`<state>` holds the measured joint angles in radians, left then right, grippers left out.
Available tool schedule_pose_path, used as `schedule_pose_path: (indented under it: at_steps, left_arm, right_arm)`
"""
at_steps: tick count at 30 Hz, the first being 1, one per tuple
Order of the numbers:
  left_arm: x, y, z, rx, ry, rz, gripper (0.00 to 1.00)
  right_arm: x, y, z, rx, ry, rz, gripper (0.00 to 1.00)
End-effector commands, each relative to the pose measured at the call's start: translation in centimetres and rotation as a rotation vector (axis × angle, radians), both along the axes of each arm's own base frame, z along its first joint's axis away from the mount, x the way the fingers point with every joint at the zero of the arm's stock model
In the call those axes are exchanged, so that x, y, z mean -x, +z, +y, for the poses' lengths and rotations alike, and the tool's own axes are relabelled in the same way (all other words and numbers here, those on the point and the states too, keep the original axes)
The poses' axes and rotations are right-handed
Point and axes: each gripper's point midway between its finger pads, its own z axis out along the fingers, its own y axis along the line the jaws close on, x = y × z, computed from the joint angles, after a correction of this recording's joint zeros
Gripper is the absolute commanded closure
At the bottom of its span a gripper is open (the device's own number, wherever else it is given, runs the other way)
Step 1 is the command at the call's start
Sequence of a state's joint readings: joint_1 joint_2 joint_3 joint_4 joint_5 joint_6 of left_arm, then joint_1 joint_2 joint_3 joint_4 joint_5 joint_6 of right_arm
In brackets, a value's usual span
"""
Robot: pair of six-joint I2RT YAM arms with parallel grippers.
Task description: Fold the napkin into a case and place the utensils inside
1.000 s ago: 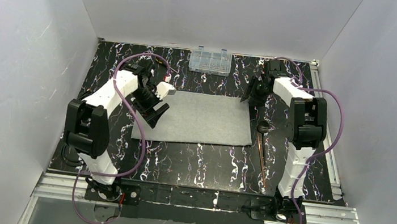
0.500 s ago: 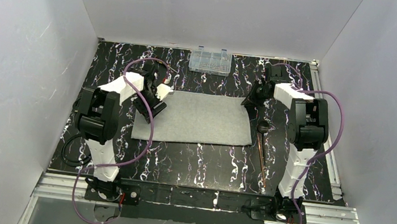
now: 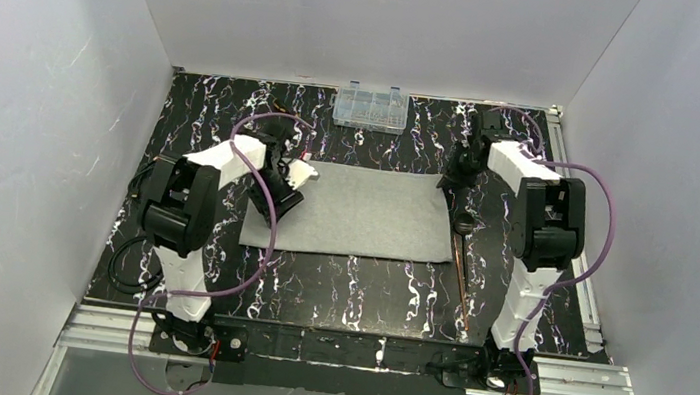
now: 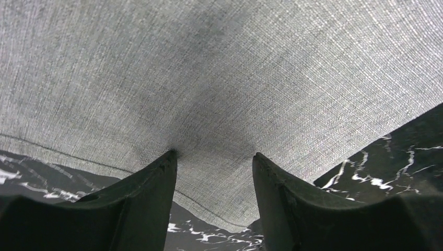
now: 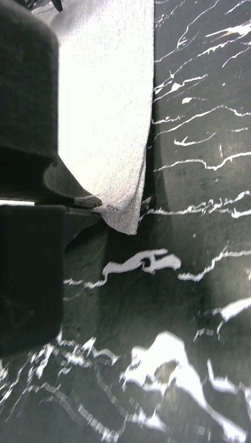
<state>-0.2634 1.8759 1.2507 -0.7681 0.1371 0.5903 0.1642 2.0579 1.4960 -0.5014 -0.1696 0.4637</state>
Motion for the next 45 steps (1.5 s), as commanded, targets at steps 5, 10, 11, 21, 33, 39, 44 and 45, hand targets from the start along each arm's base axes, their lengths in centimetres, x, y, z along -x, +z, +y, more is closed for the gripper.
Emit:
schedule_pose_path:
  at_steps: [5,10,11,21,33,39,44,45]
  left_arm:
    - [2.9,0.6,-6.6,0.145,-0.072,0.12,0.47]
    - [2.9,1.7,-8.4,0.207,-0.085,0.105,0.47]
    - [2.7,2.1,-8.4,0.209,-0.085,0.091,0.47]
    - [2.0,7.9,-4.4,0.197,-0.076,-0.046,0.35]
    - [1.7,9.8,0.6,0.241,0.039,-0.088,0.3]
    - [1.7,10.0,2.1,0.243,0.079,-0.076,0.29]
    - [1.9,9.9,2.8,0.24,0.086,-0.076,0.29]
    - [1.9,9.8,2.9,0.243,0.089,-0.075,0.29]
  right_arm:
    - [-0.1,4.2,-4.2,0.101,0.004,-0.032,0.99]
    - [-0.3,6.4,-4.2,0.09,0.003,-0.017,0.99]
    - [-0.3,6.9,-3.7,0.068,0.002,-0.023,0.99]
    - [2.1,10.4,3.1,0.021,0.036,-0.062,0.99]
    - [3.6,14.6,11.0,-0.072,0.014,-0.159,0.99]
    - [5.6,13.7,16.6,-0.14,0.006,-0.152,0.99]
    - [5.8,13.2,19.7,-0.15,0.003,-0.149,0.99]
    - [5.8,13.2,20.4,-0.157,0.002,-0.154,0.99]
